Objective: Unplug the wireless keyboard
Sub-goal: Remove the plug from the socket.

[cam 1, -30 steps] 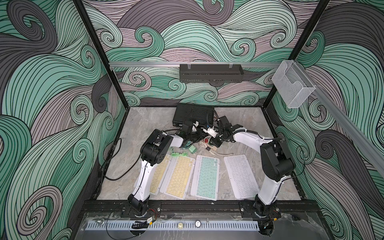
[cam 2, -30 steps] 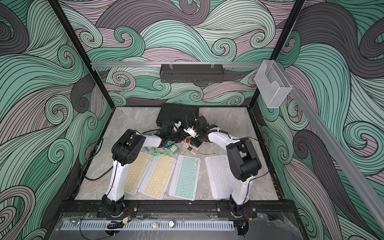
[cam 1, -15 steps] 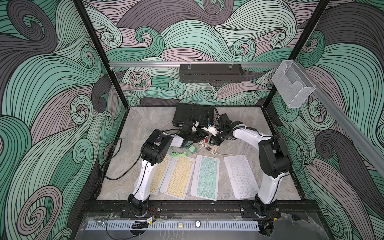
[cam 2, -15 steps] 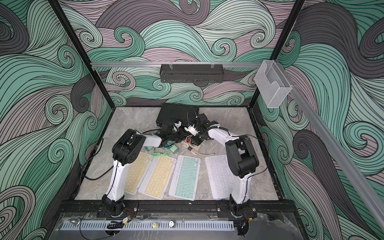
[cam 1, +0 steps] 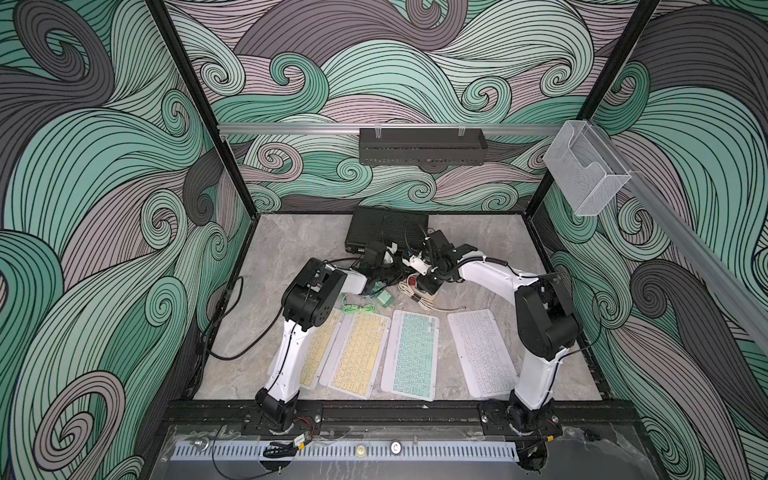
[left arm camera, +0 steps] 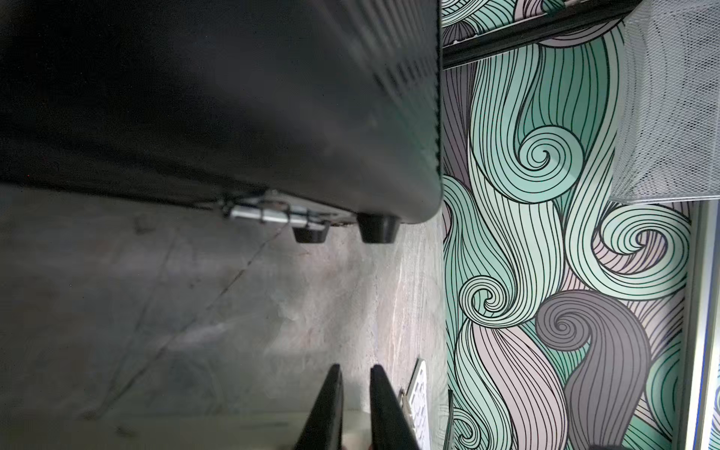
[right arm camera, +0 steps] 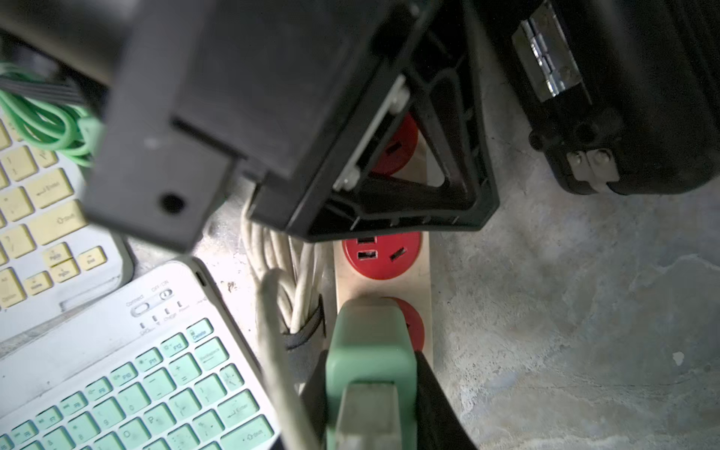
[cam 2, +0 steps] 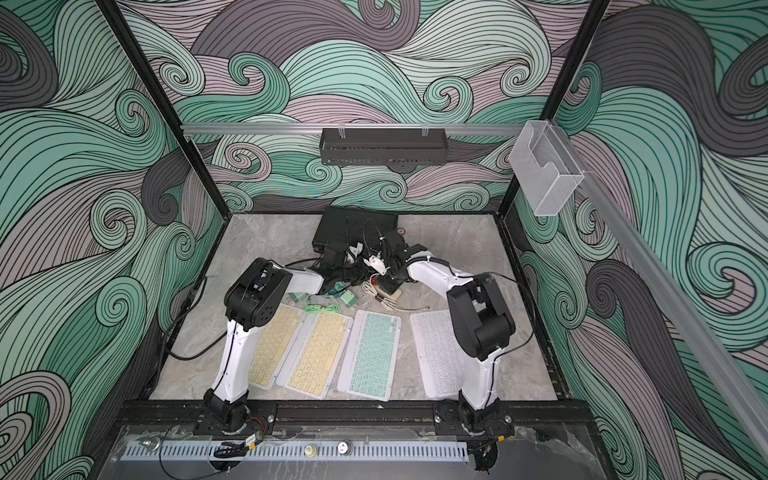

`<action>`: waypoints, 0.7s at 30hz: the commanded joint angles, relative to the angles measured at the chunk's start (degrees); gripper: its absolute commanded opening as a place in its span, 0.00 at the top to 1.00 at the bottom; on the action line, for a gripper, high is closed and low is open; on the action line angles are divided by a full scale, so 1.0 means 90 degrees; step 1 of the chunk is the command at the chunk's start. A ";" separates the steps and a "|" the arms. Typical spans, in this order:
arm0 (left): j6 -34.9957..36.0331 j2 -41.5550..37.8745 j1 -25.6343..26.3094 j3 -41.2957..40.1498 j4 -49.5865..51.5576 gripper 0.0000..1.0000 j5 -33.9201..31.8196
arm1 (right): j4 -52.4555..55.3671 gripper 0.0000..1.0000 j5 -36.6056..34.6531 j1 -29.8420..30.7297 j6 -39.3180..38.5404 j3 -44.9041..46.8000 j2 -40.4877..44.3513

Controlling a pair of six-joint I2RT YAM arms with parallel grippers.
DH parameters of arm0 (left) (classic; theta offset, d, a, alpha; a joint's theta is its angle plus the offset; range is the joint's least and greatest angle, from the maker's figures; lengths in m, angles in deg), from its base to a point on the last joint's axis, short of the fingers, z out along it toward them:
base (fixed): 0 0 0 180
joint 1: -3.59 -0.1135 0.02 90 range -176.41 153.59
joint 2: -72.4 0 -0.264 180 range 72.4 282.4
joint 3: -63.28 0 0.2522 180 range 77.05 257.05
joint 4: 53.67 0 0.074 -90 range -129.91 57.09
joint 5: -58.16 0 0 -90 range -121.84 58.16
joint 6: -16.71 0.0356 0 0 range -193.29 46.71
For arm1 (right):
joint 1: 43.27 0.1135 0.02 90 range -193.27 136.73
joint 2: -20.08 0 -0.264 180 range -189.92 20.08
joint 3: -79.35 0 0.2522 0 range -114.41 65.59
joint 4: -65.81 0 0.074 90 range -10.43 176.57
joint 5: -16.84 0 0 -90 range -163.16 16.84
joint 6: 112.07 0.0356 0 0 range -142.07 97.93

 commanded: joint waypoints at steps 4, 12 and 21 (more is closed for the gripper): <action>0.0014 0.0708 0.0119 -0.0314 0.1372 0.82 -0.0049 | -0.0472 1.00 0.1664 -0.0390 -0.0165 -0.0015 0.0487; 0.0051 0.0666 0.0119 -0.0312 0.1389 0.82 -0.0061 | -0.0391 1.00 0.1244 -0.0407 -0.0135 -0.0117 0.0596; 0.0375 0.0496 0.0118 -0.0244 0.1690 0.82 -0.0157 | -0.1008 1.00 0.1017 -0.0422 0.0546 0.0968 0.1696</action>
